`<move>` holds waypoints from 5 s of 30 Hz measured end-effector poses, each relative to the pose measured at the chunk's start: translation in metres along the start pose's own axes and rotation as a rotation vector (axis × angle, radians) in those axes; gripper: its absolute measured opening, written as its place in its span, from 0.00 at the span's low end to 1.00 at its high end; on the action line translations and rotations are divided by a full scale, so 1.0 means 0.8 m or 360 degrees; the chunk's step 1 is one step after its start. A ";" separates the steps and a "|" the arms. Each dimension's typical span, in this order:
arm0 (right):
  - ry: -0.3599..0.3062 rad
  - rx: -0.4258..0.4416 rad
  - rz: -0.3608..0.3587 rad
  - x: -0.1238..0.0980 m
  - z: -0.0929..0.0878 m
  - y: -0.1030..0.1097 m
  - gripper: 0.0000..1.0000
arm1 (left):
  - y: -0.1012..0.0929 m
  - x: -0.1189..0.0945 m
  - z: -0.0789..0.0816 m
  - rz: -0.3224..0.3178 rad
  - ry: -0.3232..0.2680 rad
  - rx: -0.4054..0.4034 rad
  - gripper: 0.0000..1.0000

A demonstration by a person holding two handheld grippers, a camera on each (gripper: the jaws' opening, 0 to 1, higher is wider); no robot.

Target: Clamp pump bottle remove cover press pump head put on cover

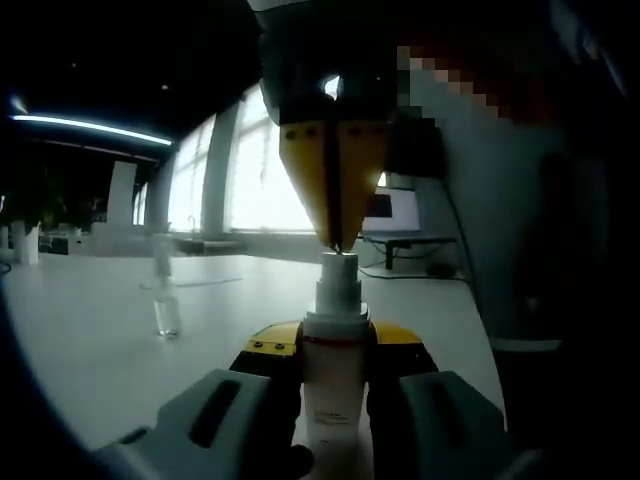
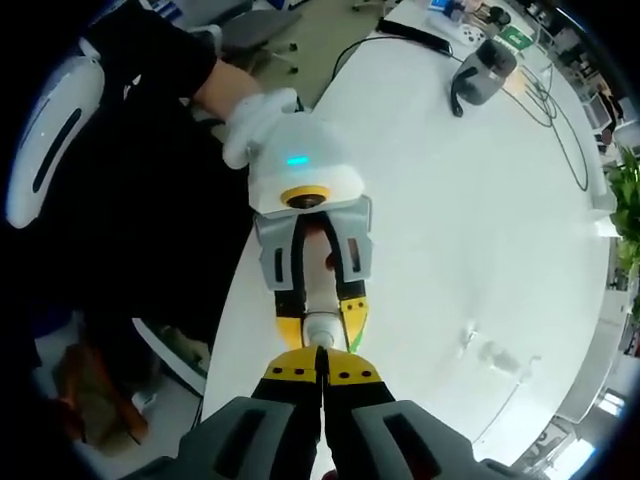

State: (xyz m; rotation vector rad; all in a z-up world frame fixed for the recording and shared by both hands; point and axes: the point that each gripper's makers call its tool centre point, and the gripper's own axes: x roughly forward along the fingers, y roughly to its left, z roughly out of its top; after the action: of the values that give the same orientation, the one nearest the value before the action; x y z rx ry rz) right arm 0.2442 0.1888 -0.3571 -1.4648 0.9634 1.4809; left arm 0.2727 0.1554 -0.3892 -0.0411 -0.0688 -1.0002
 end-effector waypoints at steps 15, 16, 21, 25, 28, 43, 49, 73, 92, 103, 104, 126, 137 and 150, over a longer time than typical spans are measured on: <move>0.0007 -0.0007 -0.0006 0.000 0.000 0.000 0.00 | -0.001 0.000 0.001 -0.0001 0.0000 -0.0009 0.15; 0.0006 -0.0010 -0.0008 0.000 0.000 0.000 0.00 | 0.000 0.000 0.001 0.0000 0.0000 -0.0009 0.15; -0.0010 -0.0015 -0.0004 0.000 0.000 0.000 0.00 | 0.000 0.000 0.001 -0.0001 -0.0001 -0.0007 0.15; -0.0009 -0.0017 0.0000 0.000 0.000 0.000 0.00 | 0.000 0.000 0.000 -0.0001 -0.0001 -0.0008 0.15; -0.0009 -0.0016 -0.0003 0.000 0.000 0.000 0.00 | 0.000 0.000 0.000 -0.0002 -0.0001 -0.0009 0.15; -0.0002 0.0012 -0.0002 0.007 0.000 -0.001 0.00 | 0.001 0.000 0.000 -0.0004 -0.0002 -0.0010 0.15; -0.0015 0.0032 -0.0016 0.007 0.000 -0.001 0.00 | 0.001 0.000 0.000 -0.0003 -0.0002 -0.0010 0.15; 0.0026 -0.0021 -0.0020 0.000 0.001 -0.001 0.00 | 0.001 -0.001 0.000 -0.0001 -0.0002 -0.0005 0.15; 0.0024 -0.0019 -0.0018 0.000 0.001 -0.002 0.00 | 0.002 -0.001 0.000 -0.0002 -0.0001 -0.0005 0.15; 0.0022 -0.0017 -0.0016 0.000 0.000 -0.001 0.00 | 0.002 -0.001 -0.001 -0.0002 -0.0001 -0.0005 0.15; 0.0022 -0.0018 -0.0017 0.000 0.000 -0.001 0.00 | 0.003 -0.001 -0.001 -0.0002 -0.0001 -0.0006 0.15; 0.0061 -0.0045 -0.0022 0.007 0.000 -0.001 0.00 | 0.002 -0.001 -0.001 0.0001 -0.0001 -0.0003 0.15; 0.0006 -0.0014 -0.0037 0.000 0.000 -0.001 0.00 | 0.003 -0.001 -0.001 0.0001 -0.0001 -0.0001 0.15; 0.0004 -0.0023 -0.0030 0.000 0.000 0.000 0.00 | 0.001 -0.001 0.000 0.0000 -0.0002 -0.0003 0.15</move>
State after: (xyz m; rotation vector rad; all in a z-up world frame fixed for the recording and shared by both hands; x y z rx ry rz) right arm 0.2445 0.1887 -0.3569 -1.4827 0.9399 1.4754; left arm 0.2728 0.1561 -0.3896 -0.0436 -0.0688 -1.0004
